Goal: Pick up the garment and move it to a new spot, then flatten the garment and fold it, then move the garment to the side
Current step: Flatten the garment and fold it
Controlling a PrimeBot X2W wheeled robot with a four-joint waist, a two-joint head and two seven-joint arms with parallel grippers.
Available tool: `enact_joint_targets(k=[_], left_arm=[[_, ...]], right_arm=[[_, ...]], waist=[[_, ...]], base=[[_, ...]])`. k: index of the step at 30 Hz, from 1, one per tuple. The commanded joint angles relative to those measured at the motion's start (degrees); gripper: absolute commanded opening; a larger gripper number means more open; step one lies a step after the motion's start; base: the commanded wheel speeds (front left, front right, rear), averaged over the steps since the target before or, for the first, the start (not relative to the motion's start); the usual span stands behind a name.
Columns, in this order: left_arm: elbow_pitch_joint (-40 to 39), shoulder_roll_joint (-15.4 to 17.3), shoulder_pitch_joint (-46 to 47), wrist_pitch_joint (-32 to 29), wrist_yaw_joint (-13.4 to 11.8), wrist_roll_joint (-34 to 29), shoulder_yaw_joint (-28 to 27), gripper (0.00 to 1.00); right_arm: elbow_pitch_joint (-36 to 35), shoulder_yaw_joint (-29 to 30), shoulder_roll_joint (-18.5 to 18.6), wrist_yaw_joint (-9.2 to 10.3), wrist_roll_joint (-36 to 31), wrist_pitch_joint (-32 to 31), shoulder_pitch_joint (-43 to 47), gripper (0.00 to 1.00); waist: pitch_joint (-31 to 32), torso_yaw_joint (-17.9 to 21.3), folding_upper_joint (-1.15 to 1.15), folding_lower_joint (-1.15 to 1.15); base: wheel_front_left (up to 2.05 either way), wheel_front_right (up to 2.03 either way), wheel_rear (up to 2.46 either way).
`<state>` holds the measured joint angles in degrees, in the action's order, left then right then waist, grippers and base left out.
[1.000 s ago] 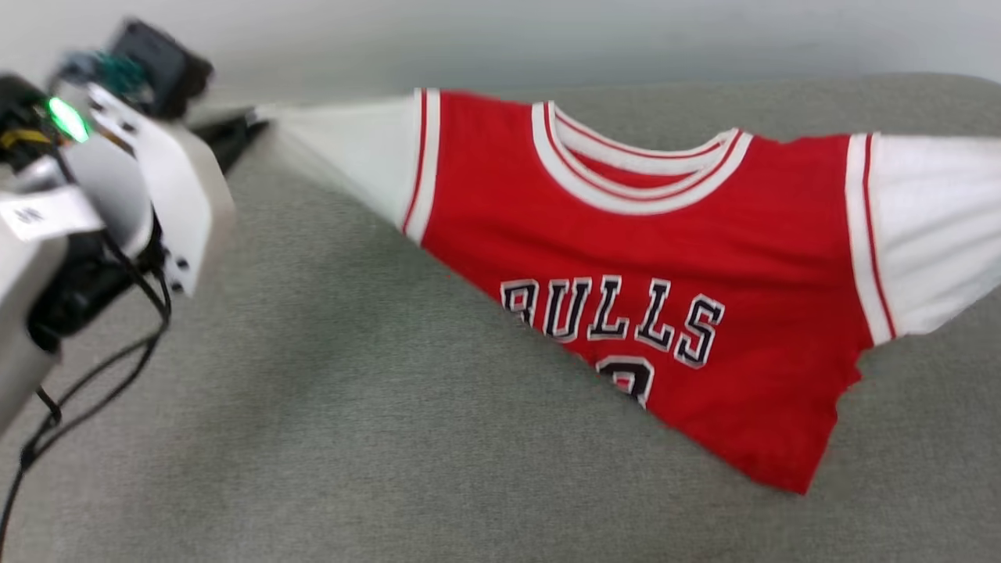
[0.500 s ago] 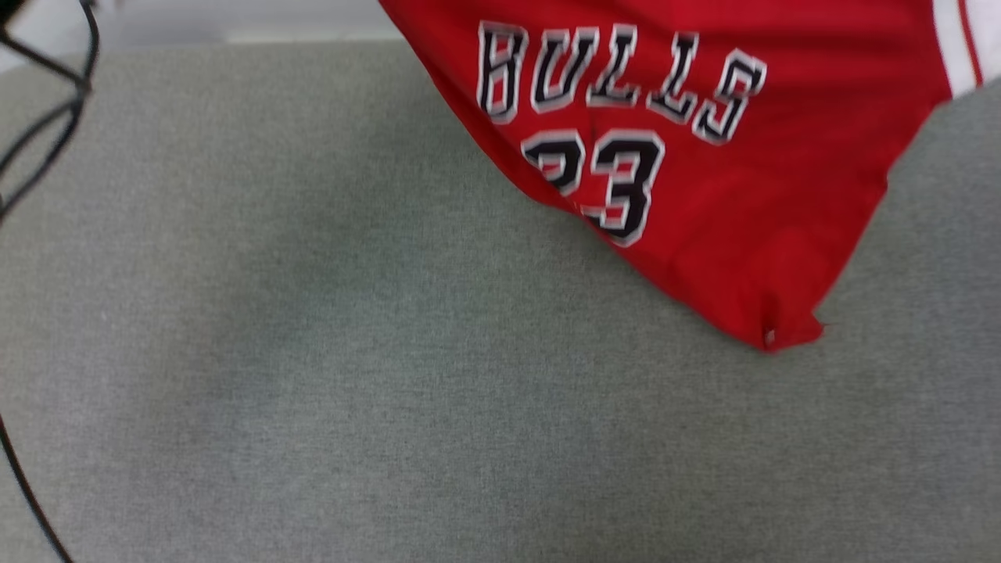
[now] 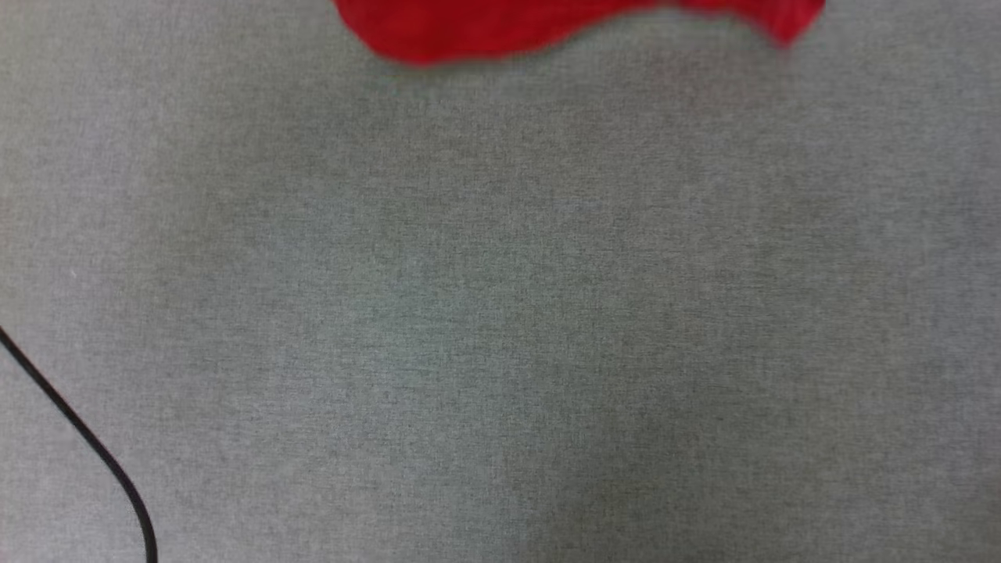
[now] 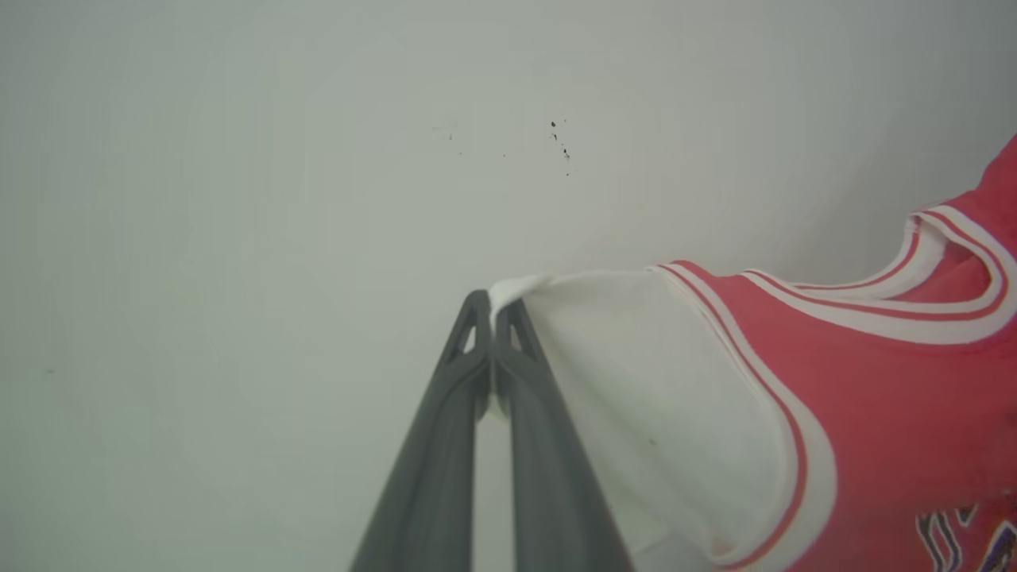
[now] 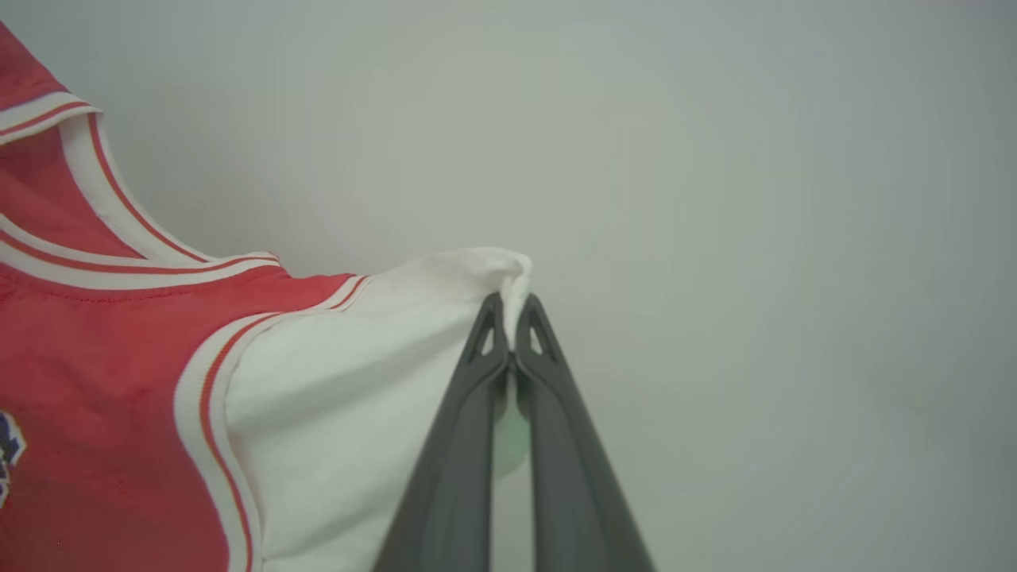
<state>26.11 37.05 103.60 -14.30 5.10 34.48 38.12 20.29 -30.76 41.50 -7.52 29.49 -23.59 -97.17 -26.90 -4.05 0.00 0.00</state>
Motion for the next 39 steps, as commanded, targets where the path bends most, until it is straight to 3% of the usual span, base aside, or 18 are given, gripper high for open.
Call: enact_joint_targets(k=[1, 10, 15, 22, 28, 33, 39], left_arm=[[1.2, -0.5, 1.8, 1.1, 0.4, -0.2, -0.3, 0.0], [9.3, -2.1, 3.2, 7.5, 1.6, 0.1, 0.8, 0.0], [11.9, -2.7, -2.0, 11.5, 1.9, 1.0, 2.2, 0.0], [11.8, -2.1, -17.2, 17.7, 2.0, 4.3, 3.5, 0.0], [9.8, -1.5, -35.3, 21.7, -0.1, 7.6, 5.1, 0.0], [5.7, -1.3, -50.0, 23.9, -3.4, 10.7, 5.9, 0.0], [-0.5, 1.2, -65.9, 26.2, -7.5, 14.8, 5.5, 0.0]], right_arm=[[1.7, -0.9, -0.8, 0.05, -0.3, 0.6, -2.1, 0.0], [12.2, -8.3, -4.2, 0.05, 0.5, 6.3, -8.8, 0.0], [16.7, -12.3, -6.4, 0.06, 3.2, 10.9, -4.4, 0.0], [20.8, -16.8, -9.1, 0.06, 8.8, 18.8, 7.8, 0.0], [21.1, -22.0, -9.0, 0.05, 13.5, 22.9, 20.6, 0.0], [19.2, -25.7, -7.3, 0.06, 16.8, 25.6, 31.2, 0.0], [15.8, -28.6, -3.8, 0.06, 20.3, 28.8, 43.6, 0.0]], waist=[[-0.8, -0.5, 0.0, 0.0], [-4.0, -1.6, 0.0, 0.0], [-4.2, -0.9, 0.0, 0.0], [-1.3, 0.7, 0.0, 0.0], [2.8, 1.5, 0.0, 0.0], [6.5, 1.3, 0.0, 0.0], [11.4, 1.8, 0.0, 0.0]], base=[[0.0, 0.0, 0.0], [0.0, 0.0, 0.0], [0.0, 0.0, 0.0], [0.0, 0.0, 0.0], [0.0, 0.0, 0.0], [0.0, 0.0, 0.0], [0.0, 0.0, 0.0]])
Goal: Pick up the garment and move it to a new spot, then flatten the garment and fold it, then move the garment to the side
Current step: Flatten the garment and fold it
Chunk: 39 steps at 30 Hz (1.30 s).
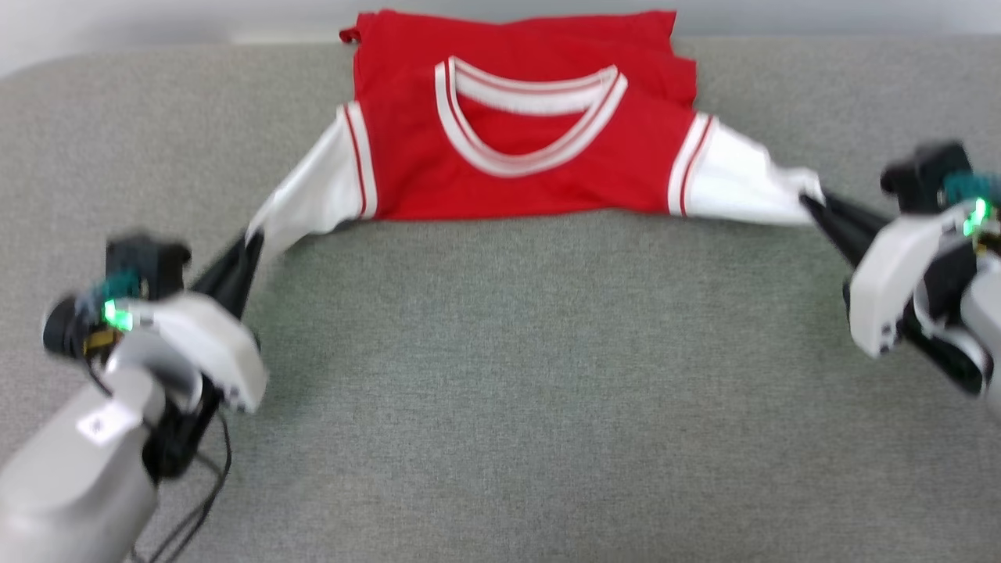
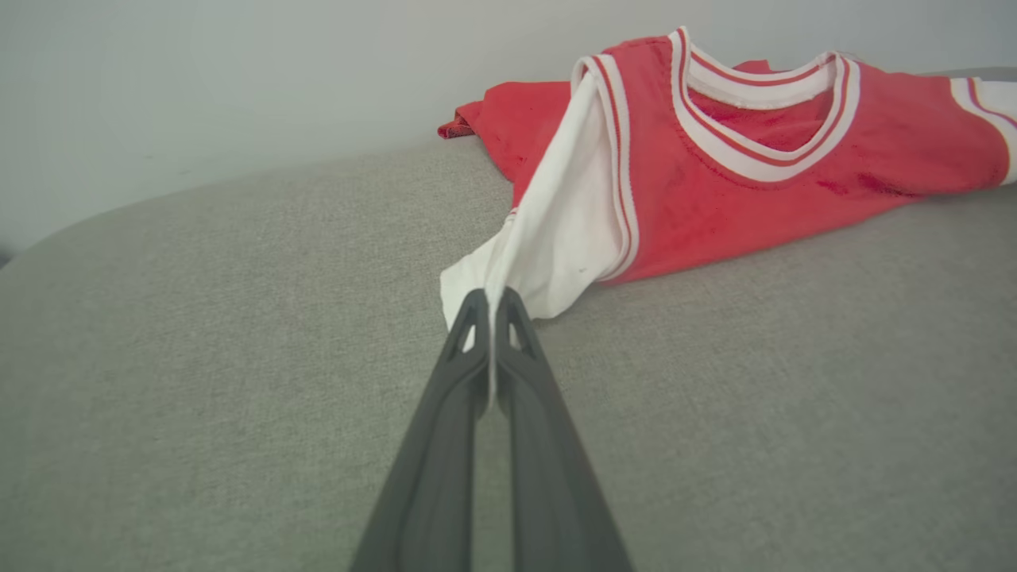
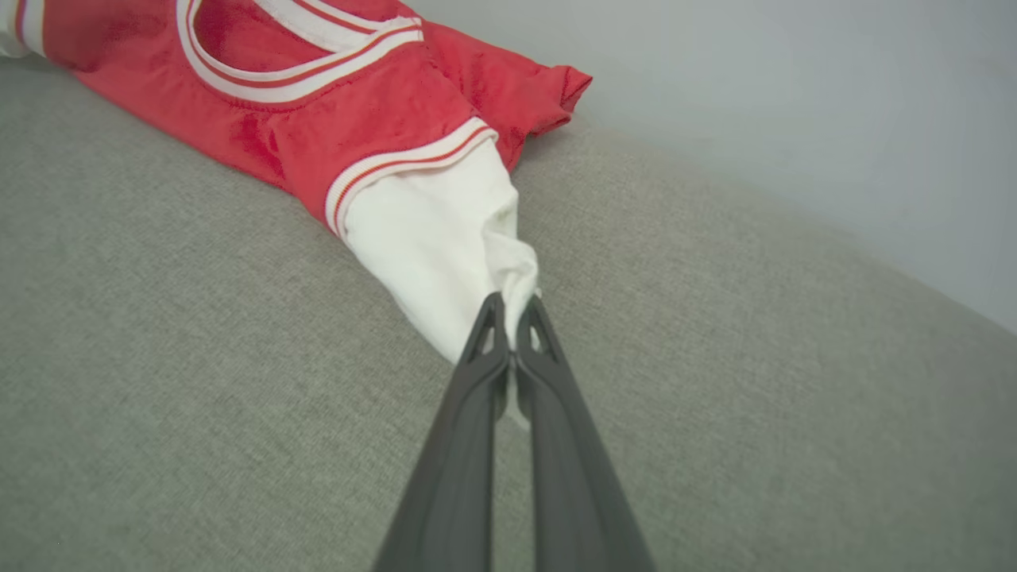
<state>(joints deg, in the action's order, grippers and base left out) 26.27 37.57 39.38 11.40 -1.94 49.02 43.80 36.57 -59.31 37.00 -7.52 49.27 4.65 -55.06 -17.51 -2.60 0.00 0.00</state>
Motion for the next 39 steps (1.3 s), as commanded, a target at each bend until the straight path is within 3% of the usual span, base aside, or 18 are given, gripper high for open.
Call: enact_joint_targets(k=[1, 8, 17, 26, 32, 33, 35, 39], left_arm=[[-1.4, 1.4, -4.2, 0.9, -1.3, 0.7, -0.3, 0.0], [-6.6, 4.0, -19.5, 1.6, -5.4, 4.2, 0.6, 0.0], [-11.0, 7.2, -32.8, 2.6, -9.5, 8.5, -0.6, 0.0], [-15.6, 8.6, -42.5, 3.2, -13.3, 11.4, -1.8, 0.0], [-17.3, 8.1, -44.1, 3.5, -14.2, 10.8, -2.0, 0.0], [-17.7, 8.0, -43.9, 3.5, -14.3, 10.5, -1.9, 0.0], [-18.4, 7.8, -43.1, 3.5, -14.4, 9.8, -2.0, 0.0], [-19.9, 7.6, -41.7, 3.6, -15.1, 8.1, -2.7, 0.0]], right_arm=[[-0.8, -0.2, 1.4, 0.06, 1.3, 1.1, 3.6, 0.0], [-4.1, 0.3, 6.2, 0.06, 4.7, 3.3, 17.2, 0.0], [-8.2, 5.5, 10.9, 0.07, 6.2, 5.1, 34.1, 0.0], [-16.1, 12.6, 13.9, 0.08, 5.6, 0.1, 49.8, 0.0], [-19.4, 17.2, 13.3, 0.08, 3.9, -4.6, 53.3, 0.0], [-20.0, 18.4, 13.2, 0.08, 3.1, -5.3, 53.4, 0.09], [-21.5, 21.2, 13.1, 0.07, 1.8, -6.8, 52.9, 1.0], [-26.7, 26.7, 14.4, 0.05, -0.8, -10.7, 50.0, 1.0]], waist=[[3.0, 0.5, 0.0, 0.0], [8.2, 0.7, 0.0, 0.0], [13.6, 0.4, 0.0, 0.0], [15.4, 0.4, 0.0, 0.0], [15.5, 0.0, 0.0, 0.0], [15.4, 0.0, 0.0, 0.0], [15.2, -0.2, 0.0, 0.0], [14.2, -0.6, 0.0, 0.0]], base=[[0.0, 0.0, 0.0], [0.0, 0.0, 0.0], [0.0, 0.0, 0.0], [0.0, 0.0, 0.0], [0.0, 0.0, 0.0], [0.0, 0.0, 0.0], [0.0, 0.0, 0.0], [0.0, 0.0, 0.0]])
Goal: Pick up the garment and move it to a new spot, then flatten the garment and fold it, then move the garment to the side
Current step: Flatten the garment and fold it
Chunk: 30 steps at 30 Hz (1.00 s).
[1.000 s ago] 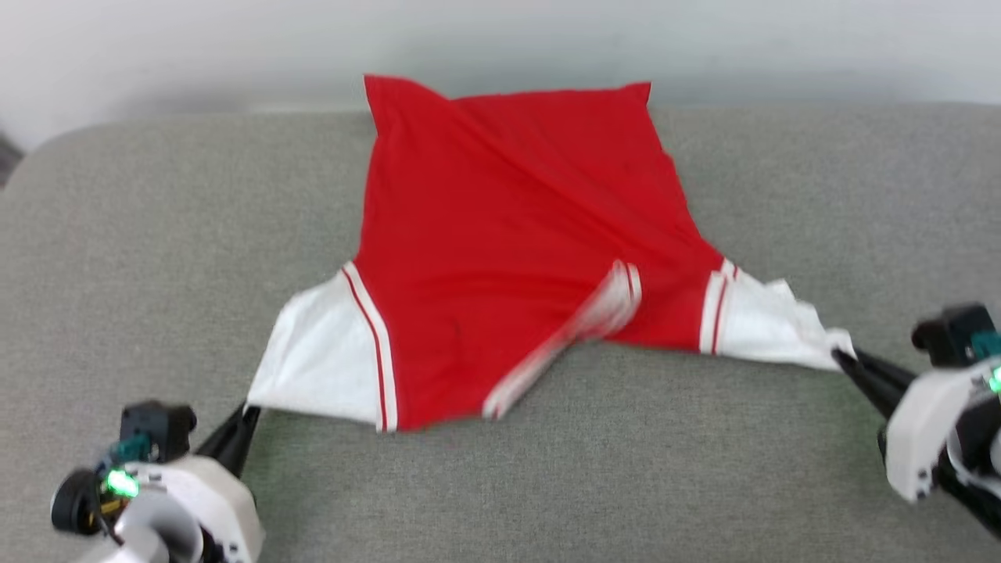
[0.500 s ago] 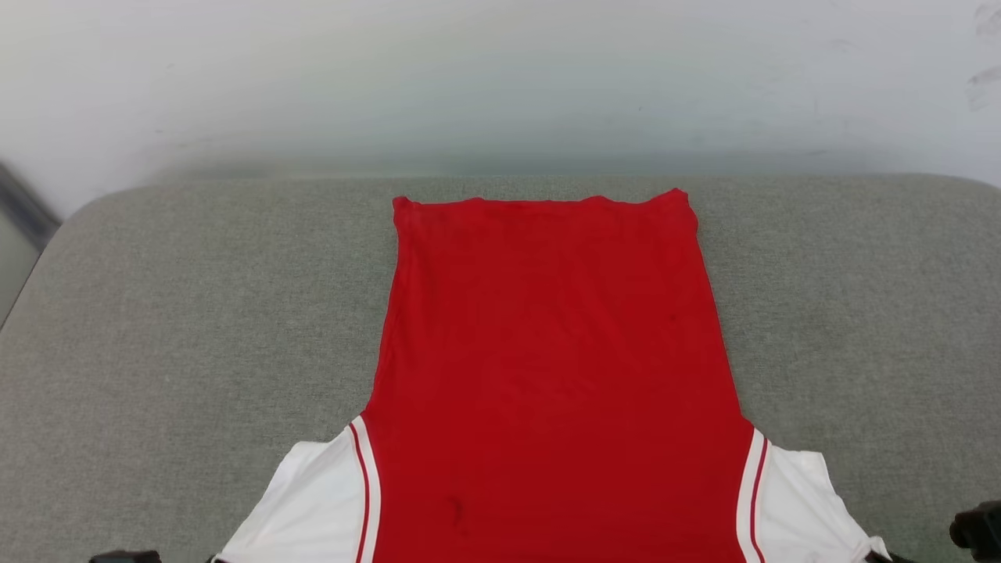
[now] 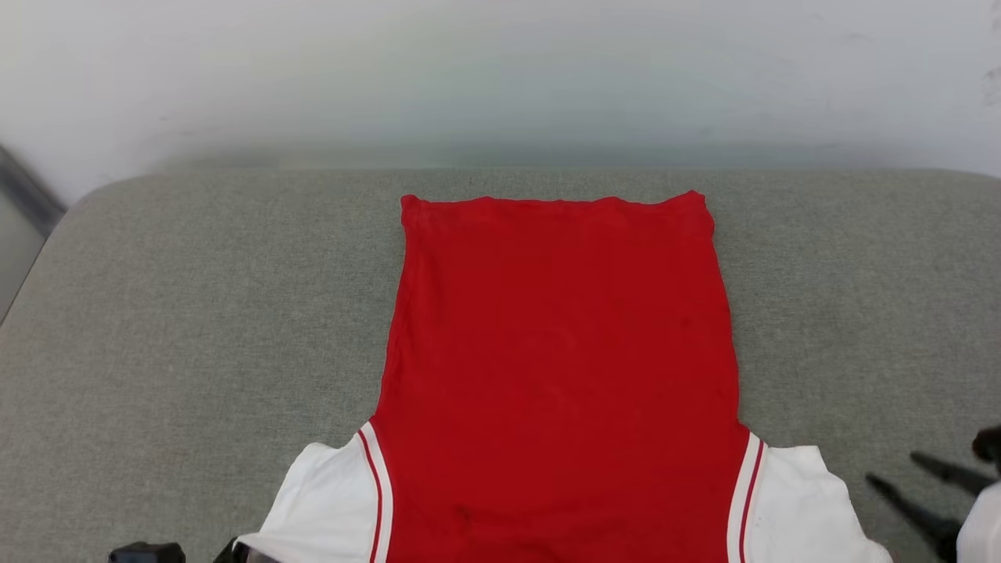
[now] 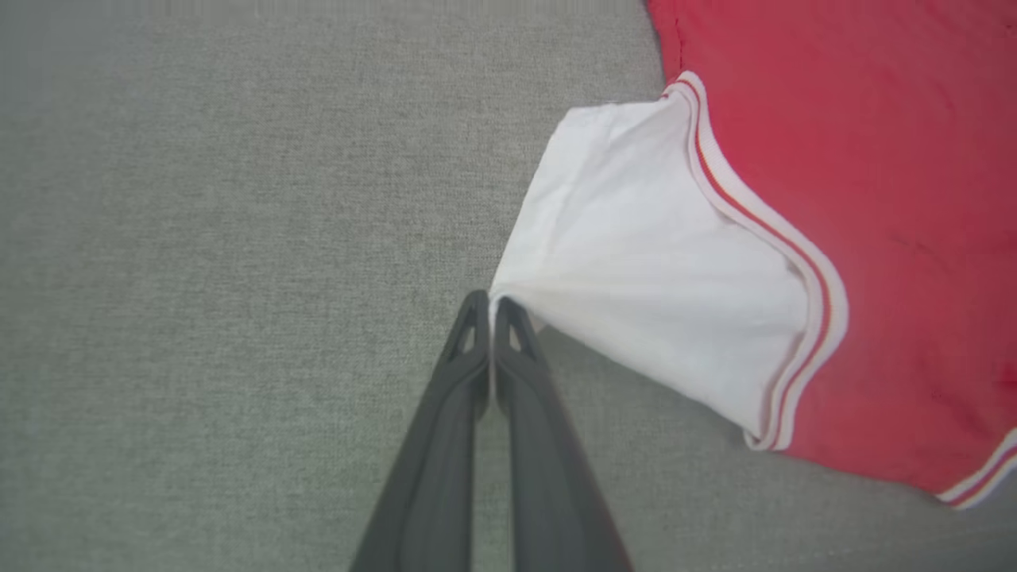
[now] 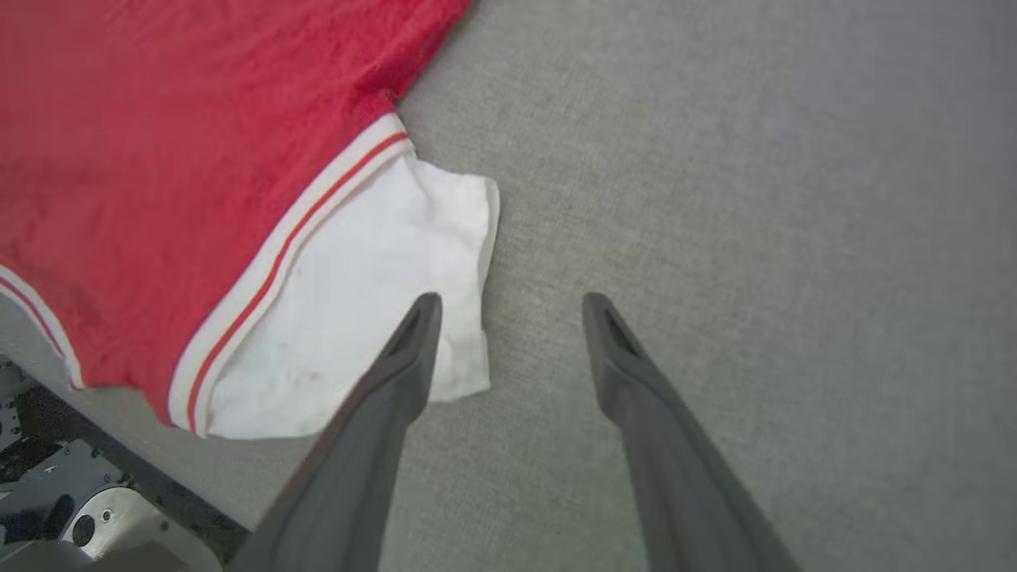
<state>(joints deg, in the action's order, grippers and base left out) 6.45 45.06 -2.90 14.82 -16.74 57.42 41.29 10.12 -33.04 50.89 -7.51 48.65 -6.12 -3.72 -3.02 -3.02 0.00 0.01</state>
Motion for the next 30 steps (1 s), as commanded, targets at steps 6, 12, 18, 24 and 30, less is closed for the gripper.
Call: enact_joint_targets(k=[6, 12, 18, 24, 30], left_arm=[[-3.4, -0.3, 3.6, 0.3, -1.4, -3.6, -1.1, 0.0], [-7.4, -1.7, 7.9, 0.4, -1.8, -7.2, -2.4, 0.0], [-9.1, -4.4, 12.2, 0.4, -1.3, -10.7, -2.7, 0.0], [-10.0, -8.0, 15.4, 0.4, -0.3, -14.0, -3.5, 0.0], [-10.8, -12.0, 17.3, 0.4, 1.0, -16.7, -5.1, 0.0]], right_arm=[[-9.7, 10.6, 4.0, 0.04, -2.9, -6.6, -10.2, 1.0], [-14.4, 15.3, 6.1, 0.04, -2.8, -22.7, -26.5, 1.0], [-9.1, 12.2, 2.6, 0.04, -2.1, -46.5, -44.1, 1.0], [-0.9, 9.6, -3.3, 0.03, -7.2, -61.3, -57.2, 1.0], [6.4, 10.3, -7.6, 0.03, -13.0, -64.3, -63.0, 1.0]], waist=[[-4.3, -2.1, 0.0, -0.01], [-12.8, -6.1, 0.0, -0.01], [-20.3, -10.7, 0.0, -0.01], [-27.2, -14.6, 0.0, -0.01], [-32.9, -17.6, 0.0, -0.01]], base=[[0.0, 0.0, 0.0], [0.0, 0.0, 0.0], [0.0, 0.0, 0.0], [0.0, 0.0, 0.0], [0.0, 0.0, 0.0]])
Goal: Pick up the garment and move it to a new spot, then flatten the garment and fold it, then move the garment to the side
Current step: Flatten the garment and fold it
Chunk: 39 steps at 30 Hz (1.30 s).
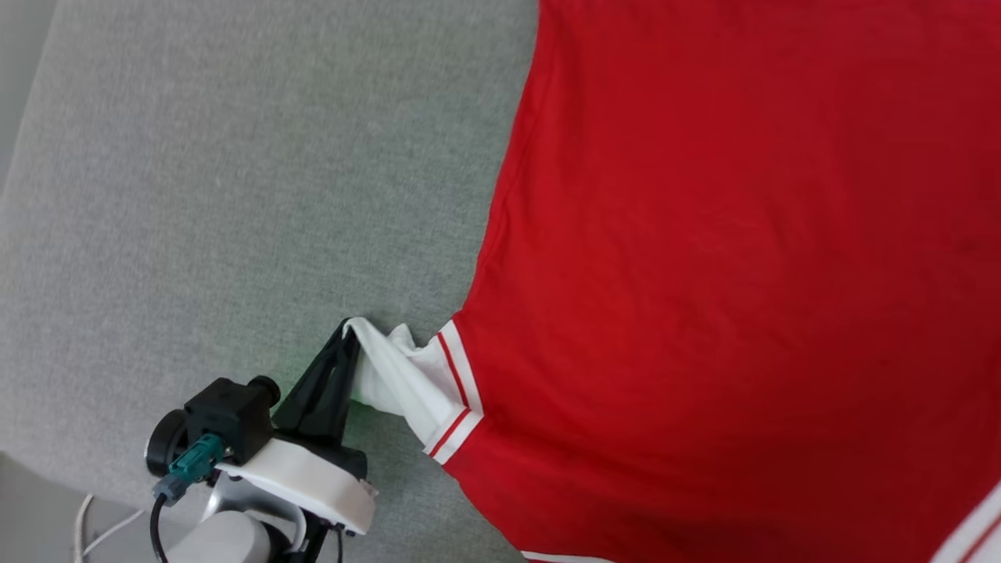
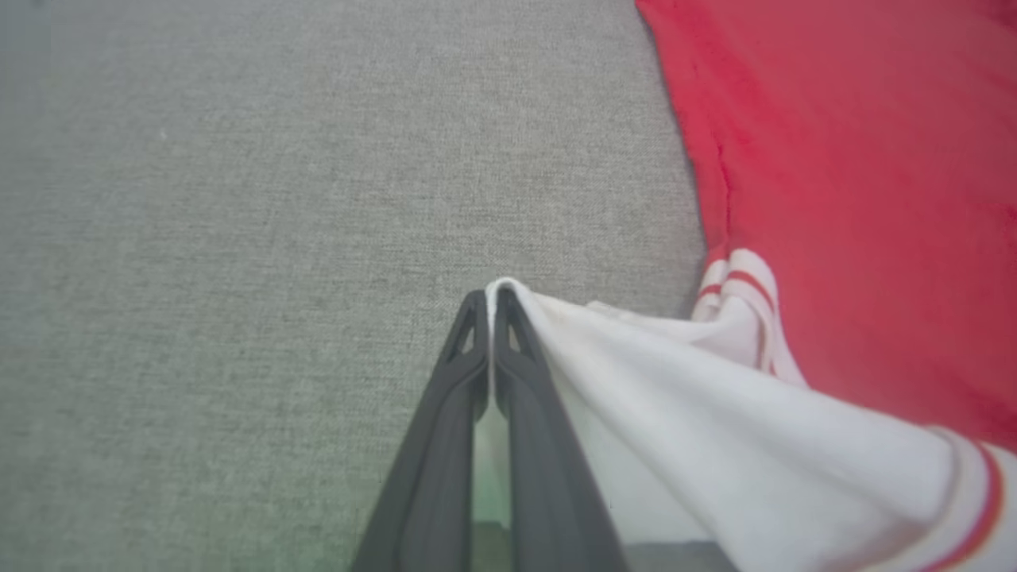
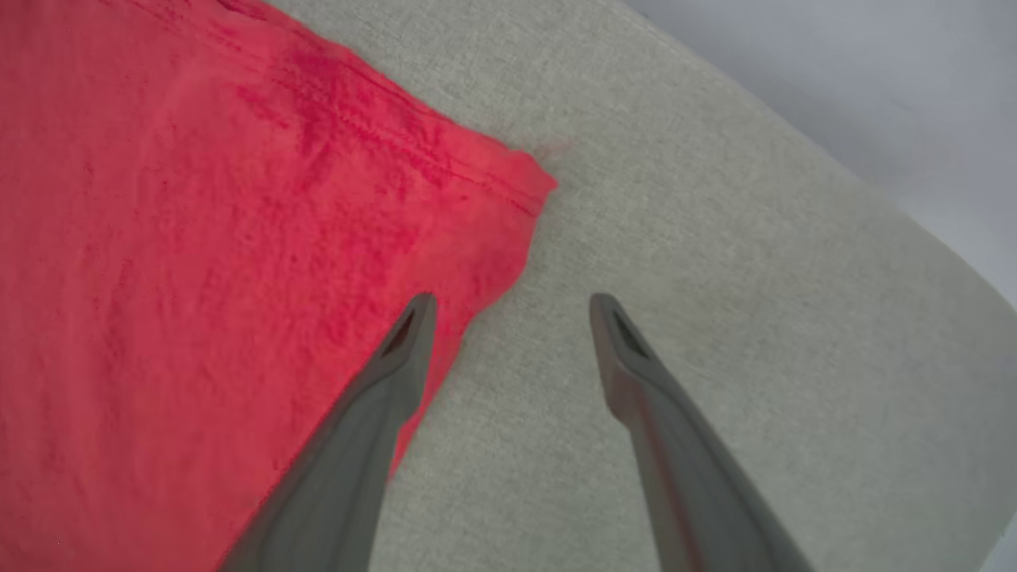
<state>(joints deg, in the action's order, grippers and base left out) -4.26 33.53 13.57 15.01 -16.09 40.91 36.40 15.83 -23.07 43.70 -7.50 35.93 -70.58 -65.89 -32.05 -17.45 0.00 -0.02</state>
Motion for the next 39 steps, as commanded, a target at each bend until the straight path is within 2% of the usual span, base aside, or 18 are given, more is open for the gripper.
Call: enact_joint_targets(k=[1, 10, 11, 12, 19, 24, 30, 34, 35, 37, 39], left_arm=[[-0.2, -1.1, 1.1, 0.2, 0.7, -0.5, -0.6, 0.0], [2.1, -3.2, 2.2, 0.1, 3.0, -3.3, -1.8, 0.0], [2.4, -3.3, 2.1, 0.1, 3.2, -3.4, -1.8, 0.0], [2.6, -3.4, 2.0, 0.1, 3.3, -3.5, -2.0, 0.0], [4.6, -3.3, -0.8, 0.1, 3.5, -3.4, -3.4, 0.0], [4.9, -2.2, -4.2, 0.2, 2.8, -2.8, -5.1, 0.0], [4.6, -0.5, -8.5, 0.2, 1.4, -1.6, -6.8, 0.0], [4.1, 0.5, -11.4, 0.0, 0.4, -0.7, -7.5, 0.0], [4.1, 0.5, -11.4, 0.0, 0.4, -0.7, -7.5, 0.0], [3.7, 1.5, -13.2, 0.0, -0.3, -0.1, -8.4, 0.0], [3.5, 1.6, -13.7, 0.0, -0.6, 0.1, -8.7, 0.0]], right_arm=[[1.9, 0.9, -1.2, 0.02, -0.9, 0.4, -1.1, 1.0], [7.3, -0.5, -2.9, 0.0, -2.0, 1.7, 5.7, 1.0], [7.4, -0.4, -2.7, 0.0, -1.9, 2.1, 6.0, 0.4], [7.3, -0.3, -2.6, 0.0, -2.0, 2.4, 5.9, 0.0], [6.6, 0.4, -3.0, 0.02, -1.0, 8.2, 2.6, 0.0], [3.3, -3.7, -1.0, 0.02, 2.3, 11.1, 4.4, 0.0], [-5.8, -9.9, 6.6, 0.02, 7.9, 13.9, 12.5, 0.0], [-10.9, -10.8, 11.8, 0.03, 11.8, 17.0, 20.9, 0.0], [-10.9, -10.8, 11.8, 0.03, 11.8, 17.0, 20.9, 0.0], [-13.7, -10.1, 15.7, 0.03, 14.4, 19.0, 28.6, 0.0], [-14.1, -9.5, 16.7, 0.03, 15.1, 20.0, 31.4, 0.0]], waist=[[-4.6, -3.6, 0.0, 0.02], [-6.8, -4.9, 0.0, 0.02], [-6.5, -4.8, 0.0, 0.02], [-6.2, -4.7, 0.0, 0.02], [0.0, -2.2, 0.0, 0.02], [6.3, 0.8, 0.0, 0.02], [12.6, 4.8, 0.0, 0.02], [15.8, 7.5, 0.0, 0.02], [15.8, 7.5, 0.0, 0.02], [17.1, 9.4, 0.0, 0.02], [17.4, 10.1, 0.0, 0.02]], base=[[0.0, 0.0, 0.0], [0.0, 0.0, 0.0], [0.0, 0.0, 0.0], [0.0, 0.0, 0.0], [0.0, 0.0, 0.0], [0.0, 0.0, 0.0], [0.0, 0.0, 0.0], [0.0, 0.0, 0.0], [0.0, 0.0, 0.0], [0.0, 0.0, 0.0], [0.0, 0.0, 0.0]])
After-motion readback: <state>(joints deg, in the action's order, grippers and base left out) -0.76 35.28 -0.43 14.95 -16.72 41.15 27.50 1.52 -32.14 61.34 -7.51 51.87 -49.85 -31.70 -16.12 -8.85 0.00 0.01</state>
